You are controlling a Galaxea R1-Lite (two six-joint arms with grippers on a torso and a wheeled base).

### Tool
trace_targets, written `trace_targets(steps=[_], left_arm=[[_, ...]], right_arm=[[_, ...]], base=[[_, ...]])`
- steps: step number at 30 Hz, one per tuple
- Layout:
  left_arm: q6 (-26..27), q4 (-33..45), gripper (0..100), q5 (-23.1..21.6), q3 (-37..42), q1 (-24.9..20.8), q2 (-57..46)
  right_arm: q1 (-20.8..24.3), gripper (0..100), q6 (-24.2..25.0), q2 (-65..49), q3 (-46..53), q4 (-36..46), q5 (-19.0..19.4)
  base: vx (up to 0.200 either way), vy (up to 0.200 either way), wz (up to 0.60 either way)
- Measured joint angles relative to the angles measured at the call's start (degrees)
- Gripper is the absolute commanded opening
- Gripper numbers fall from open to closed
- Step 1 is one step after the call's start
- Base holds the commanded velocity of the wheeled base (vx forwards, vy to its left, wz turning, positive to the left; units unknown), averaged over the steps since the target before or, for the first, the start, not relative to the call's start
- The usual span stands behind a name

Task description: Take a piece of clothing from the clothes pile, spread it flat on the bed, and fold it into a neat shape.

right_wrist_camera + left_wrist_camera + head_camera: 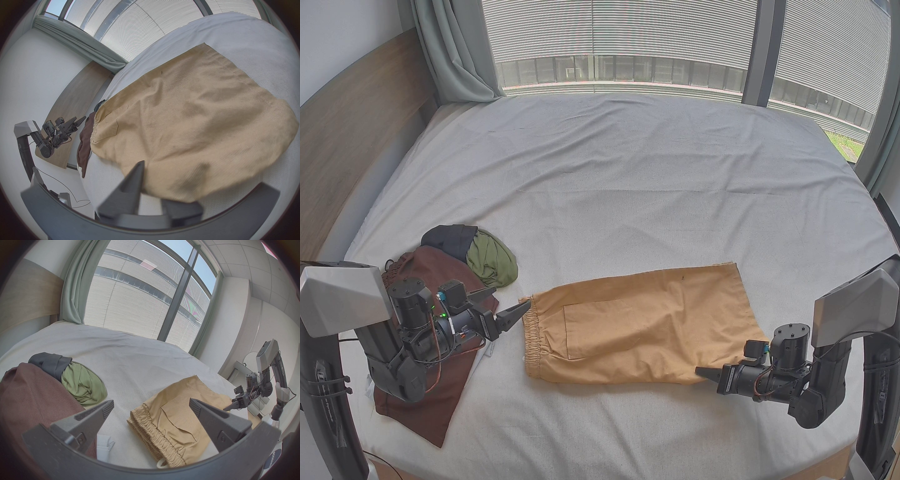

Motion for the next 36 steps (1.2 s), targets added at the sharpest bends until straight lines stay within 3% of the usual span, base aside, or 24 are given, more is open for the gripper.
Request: trace_targets(steps=[7,13,19,36], left_arm=[[-0.60,0.02,100,-0.85,0.32,-0.09,0.22],[-0.74,0.02,100,-1.51,-0.52,-0.09,0.44],[-0.79,0.02,100,-6.57,-1.19,-0.06,0.37],[-0.35,0.04,100,-14.68,-1.35,0.49,0.33]], right_arm=[[0.11,100,-0.33,0.02,1.16,0.06,0.06],[0.66,100,-3.36,-0.38,4.18,0.06,0.66],[2.67,100,-3.77,-2.10,6.91,0.04,2.63],[5.44,100,-3.58,-11.63,10.58,0.02,7.14]], base=[[0.000,0.000,0.00],[0.000,0.000,0.00],[0.000,0.000,0.00],[0.000,0.000,0.00]])
